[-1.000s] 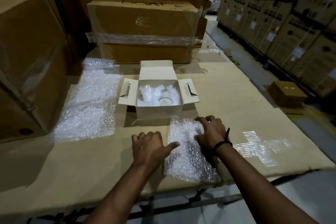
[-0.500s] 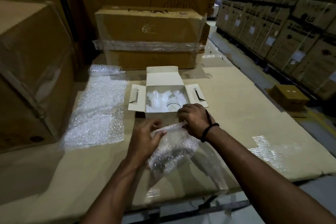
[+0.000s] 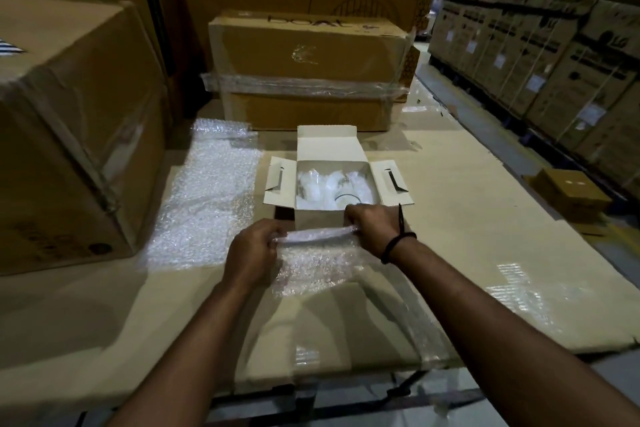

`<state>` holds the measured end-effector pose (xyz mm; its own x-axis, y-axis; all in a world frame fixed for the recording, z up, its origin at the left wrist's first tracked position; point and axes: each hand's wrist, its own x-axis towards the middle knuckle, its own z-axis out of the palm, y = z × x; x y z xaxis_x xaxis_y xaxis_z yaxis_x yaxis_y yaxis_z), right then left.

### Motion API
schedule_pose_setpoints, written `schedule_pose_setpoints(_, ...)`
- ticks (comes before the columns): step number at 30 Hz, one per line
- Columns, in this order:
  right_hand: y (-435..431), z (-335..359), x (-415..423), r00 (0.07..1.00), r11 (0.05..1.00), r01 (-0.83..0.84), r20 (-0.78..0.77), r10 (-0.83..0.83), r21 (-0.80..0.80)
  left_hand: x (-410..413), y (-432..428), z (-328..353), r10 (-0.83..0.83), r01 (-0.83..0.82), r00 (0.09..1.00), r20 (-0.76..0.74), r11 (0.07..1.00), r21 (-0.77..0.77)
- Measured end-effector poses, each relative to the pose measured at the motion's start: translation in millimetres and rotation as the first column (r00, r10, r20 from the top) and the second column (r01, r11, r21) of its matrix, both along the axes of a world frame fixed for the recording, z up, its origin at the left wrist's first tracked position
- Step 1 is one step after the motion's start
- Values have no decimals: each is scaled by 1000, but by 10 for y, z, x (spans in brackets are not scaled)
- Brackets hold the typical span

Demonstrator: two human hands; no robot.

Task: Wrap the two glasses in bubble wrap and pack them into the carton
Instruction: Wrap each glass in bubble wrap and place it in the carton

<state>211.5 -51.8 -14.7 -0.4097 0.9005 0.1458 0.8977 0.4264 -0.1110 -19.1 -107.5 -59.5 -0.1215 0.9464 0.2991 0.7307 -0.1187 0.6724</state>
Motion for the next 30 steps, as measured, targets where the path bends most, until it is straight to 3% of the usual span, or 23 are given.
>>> schedule_pose_setpoints(3, -82, -292, 80, 998, 999, -41, -48, 43, 26, -103, -62, -179, -92, 98, 990, -110, 994, 55)
schedule_pose_setpoints(7, -114, -526, 230, 979, 972, -185, 60, 196, -142, -140, -167, -375, -205, 216, 932, -300, 976, 3)
schedule_pose_setpoints(10, -157, -536, 324, 976, 956, -144, 124, 180, -254, -184, -230, -463, -219, 221, 928, -300, 975, -29)
schedule_pose_setpoints(14, -219, -508, 274, 993, 957, -109, 24, 120, -268, -127, -189, -423, -131, 141, 962, -241, 990, 25)
schedule_pose_setpoints(19, -273, -626, 92, 954, 902, -52, 247, 172, -428, 29, -78, -423, -246, 227, 879, -409, 969, -96)
schedule_pose_setpoints(21, -274, -589, 97, 963, 885, -51, 212, 166, -463, 3, -71, -421, -274, 223, 870, -409, 960, -169)
schedule_pose_setpoints(24, -255, -464, 97, 998, 910, -62, -8, 64, -411, -31, -61, -394, -305, 244, 859, -411, 950, -195)
schedule_pose_setpoints(26, -227, -423, 77, 998, 920, -42, 20, 54, -390, -50, -45, -364, -322, 253, 842, -432, 944, -211)
schedule_pose_setpoints(30, -179, -417, 39, 993, 866, -15, 95, 72, -499, -94, 6, -287, -410, 281, 803, -433, 900, -333)
